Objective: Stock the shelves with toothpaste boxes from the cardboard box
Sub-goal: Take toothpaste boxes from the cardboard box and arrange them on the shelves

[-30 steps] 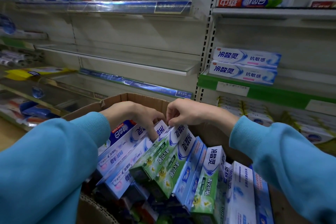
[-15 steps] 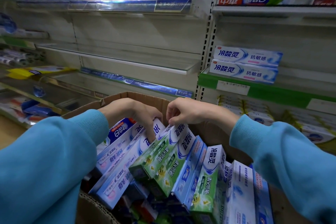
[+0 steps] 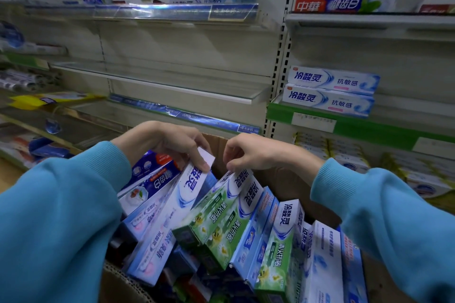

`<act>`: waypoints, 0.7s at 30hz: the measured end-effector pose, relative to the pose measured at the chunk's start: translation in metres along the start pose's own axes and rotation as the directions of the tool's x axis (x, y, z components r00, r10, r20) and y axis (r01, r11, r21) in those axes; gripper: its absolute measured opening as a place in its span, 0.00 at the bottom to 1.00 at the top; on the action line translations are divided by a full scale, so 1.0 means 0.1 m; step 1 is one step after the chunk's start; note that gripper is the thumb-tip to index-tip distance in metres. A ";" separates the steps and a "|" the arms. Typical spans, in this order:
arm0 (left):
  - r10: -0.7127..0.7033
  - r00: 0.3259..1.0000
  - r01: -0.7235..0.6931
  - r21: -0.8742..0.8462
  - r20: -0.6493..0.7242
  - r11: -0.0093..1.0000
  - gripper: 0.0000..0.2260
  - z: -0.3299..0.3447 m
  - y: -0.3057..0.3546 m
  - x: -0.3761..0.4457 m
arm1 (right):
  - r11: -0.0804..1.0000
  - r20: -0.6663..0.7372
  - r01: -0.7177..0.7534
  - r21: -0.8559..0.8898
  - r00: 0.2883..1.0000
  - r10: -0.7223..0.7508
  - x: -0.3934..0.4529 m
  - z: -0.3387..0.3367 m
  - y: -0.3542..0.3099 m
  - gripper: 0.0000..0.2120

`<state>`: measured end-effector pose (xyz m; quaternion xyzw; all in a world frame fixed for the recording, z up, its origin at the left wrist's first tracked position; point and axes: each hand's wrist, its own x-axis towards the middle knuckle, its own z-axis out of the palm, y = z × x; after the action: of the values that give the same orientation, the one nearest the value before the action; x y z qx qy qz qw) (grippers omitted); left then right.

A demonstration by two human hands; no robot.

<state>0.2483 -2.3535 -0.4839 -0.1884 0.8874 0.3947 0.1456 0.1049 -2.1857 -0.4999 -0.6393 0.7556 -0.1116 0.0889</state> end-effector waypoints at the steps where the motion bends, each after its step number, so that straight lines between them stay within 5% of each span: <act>1: 0.025 0.999 -0.026 -0.050 -0.034 0.998 0.17 -0.05 -0.01 -0.03 | 1.000 -0.017 0.007 0.028 1.000 -0.007 -0.02 -0.02 -0.01 0.08; 6: 0.146 0.953 -0.210 -0.231 -0.267 0.950 0.13 -0.36 0.06 -0.21 | 0.963 -0.136 0.033 0.268 0.991 0.004 -0.08 -0.17 -0.09 0.14; 11: 0.132 0.763 -0.376 -0.268 -0.632 0.887 0.09 -0.60 0.28 -0.29 | 0.830 -0.169 0.038 0.557 0.983 0.068 -0.20 -0.45 -0.17 0.22; 16: -0.069 0.596 -0.543 -0.465 -0.800 0.700 0.13 -0.71 0.56 -0.19 | 0.887 -0.168 0.036 0.460 0.985 0.048 -0.45 -0.74 -0.15 0.28; 21: -0.147 0.648 -0.552 -0.593 -0.748 0.586 0.18 -0.56 0.90 -0.05 | 0.953 -0.330 0.041 0.299 0.942 0.063 -0.73 -0.98 0.06 0.25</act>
<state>0.2064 -2.3393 -0.3875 -0.2584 0.6157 0.6449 -0.3718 0.0836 -2.1077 -0.4081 -0.5855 0.7371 -0.3326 0.0560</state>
